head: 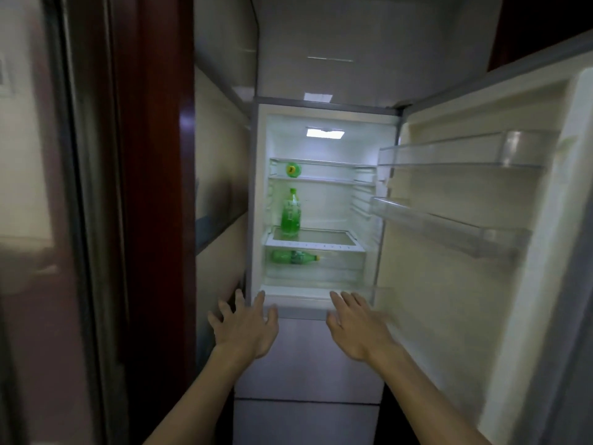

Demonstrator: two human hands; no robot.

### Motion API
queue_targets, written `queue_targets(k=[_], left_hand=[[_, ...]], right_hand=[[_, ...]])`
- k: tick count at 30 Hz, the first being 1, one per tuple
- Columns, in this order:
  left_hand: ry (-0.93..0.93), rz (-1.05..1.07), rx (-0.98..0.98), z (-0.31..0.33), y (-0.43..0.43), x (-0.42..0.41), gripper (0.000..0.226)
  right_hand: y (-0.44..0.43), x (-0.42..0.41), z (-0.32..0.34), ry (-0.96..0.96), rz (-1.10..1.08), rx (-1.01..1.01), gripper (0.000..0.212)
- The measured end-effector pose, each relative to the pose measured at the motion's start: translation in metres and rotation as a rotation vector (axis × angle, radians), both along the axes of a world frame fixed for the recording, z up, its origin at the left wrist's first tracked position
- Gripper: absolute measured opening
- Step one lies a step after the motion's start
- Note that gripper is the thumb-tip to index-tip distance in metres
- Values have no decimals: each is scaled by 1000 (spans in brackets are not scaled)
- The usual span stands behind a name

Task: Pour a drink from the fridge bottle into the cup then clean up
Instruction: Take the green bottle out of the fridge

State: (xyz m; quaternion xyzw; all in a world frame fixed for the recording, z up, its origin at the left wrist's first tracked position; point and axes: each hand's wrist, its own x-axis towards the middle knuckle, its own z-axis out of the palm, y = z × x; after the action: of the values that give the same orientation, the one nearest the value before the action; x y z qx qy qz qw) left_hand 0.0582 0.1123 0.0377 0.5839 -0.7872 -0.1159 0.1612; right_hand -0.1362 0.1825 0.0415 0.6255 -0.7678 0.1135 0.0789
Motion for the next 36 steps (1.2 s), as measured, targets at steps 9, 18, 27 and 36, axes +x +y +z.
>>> queue_targets(k=[9, 18, 27, 36], left_hand=[[47, -100, -127, -24, -39, 14, 58], [20, -115, -123, -32, -91, -32, 61], [-2, -87, -108, -11, -167, -85, 59], [-40, -55, -107, -1, -220, -129, 54]], right_hand=[[-35, 16, -12, -47, -13, 89, 59], [-93, -19, -16, -69, -23, 135, 59], [-177, -70, 0, -77, 7, 83, 56], [-244, -109, 1, -85, 13, 96, 56]])
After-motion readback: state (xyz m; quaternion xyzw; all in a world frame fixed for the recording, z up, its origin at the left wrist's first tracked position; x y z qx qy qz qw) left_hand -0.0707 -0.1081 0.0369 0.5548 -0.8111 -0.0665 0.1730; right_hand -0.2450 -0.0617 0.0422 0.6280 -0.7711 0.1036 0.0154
